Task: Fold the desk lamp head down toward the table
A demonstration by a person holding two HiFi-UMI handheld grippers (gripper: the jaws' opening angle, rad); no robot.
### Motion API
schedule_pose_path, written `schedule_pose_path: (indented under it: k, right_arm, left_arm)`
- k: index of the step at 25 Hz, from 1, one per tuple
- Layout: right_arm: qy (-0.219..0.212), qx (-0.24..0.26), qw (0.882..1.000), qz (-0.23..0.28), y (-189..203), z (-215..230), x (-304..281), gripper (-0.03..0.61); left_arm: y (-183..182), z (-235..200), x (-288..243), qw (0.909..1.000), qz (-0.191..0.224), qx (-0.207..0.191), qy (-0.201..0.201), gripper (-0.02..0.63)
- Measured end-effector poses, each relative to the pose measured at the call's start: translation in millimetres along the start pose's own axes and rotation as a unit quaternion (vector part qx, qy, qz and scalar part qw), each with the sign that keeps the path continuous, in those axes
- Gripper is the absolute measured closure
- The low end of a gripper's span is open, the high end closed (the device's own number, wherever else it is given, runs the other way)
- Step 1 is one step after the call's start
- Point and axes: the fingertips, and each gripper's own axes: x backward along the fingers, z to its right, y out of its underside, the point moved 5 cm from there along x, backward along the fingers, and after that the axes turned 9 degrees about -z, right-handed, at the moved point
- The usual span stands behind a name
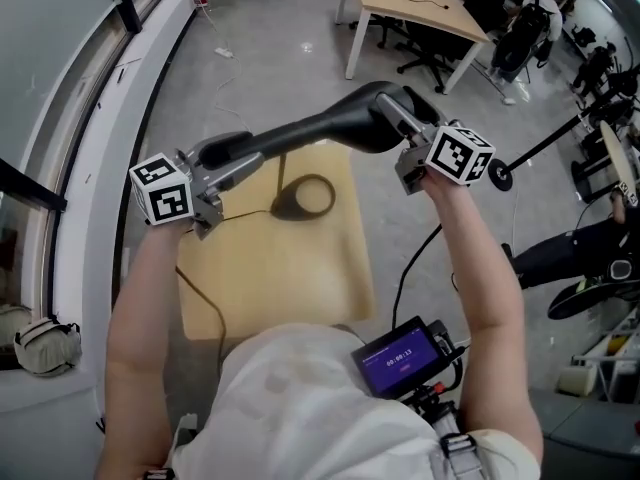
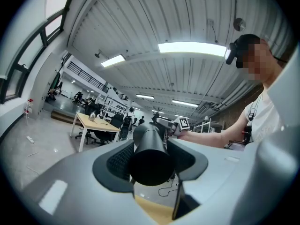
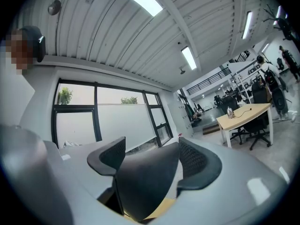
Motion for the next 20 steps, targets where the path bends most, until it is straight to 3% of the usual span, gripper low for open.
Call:
schedule_pose_path:
  k: [20]
  right_arm:
    - [-0.001, 0.021, 1.000, 0.004, -5.7, -8.0, 1.8, 0.222]
  left_arm:
    - [5.1, 2.8, 0.5, 1.0000, -0.005, 0.000, 0.003, 0.391]
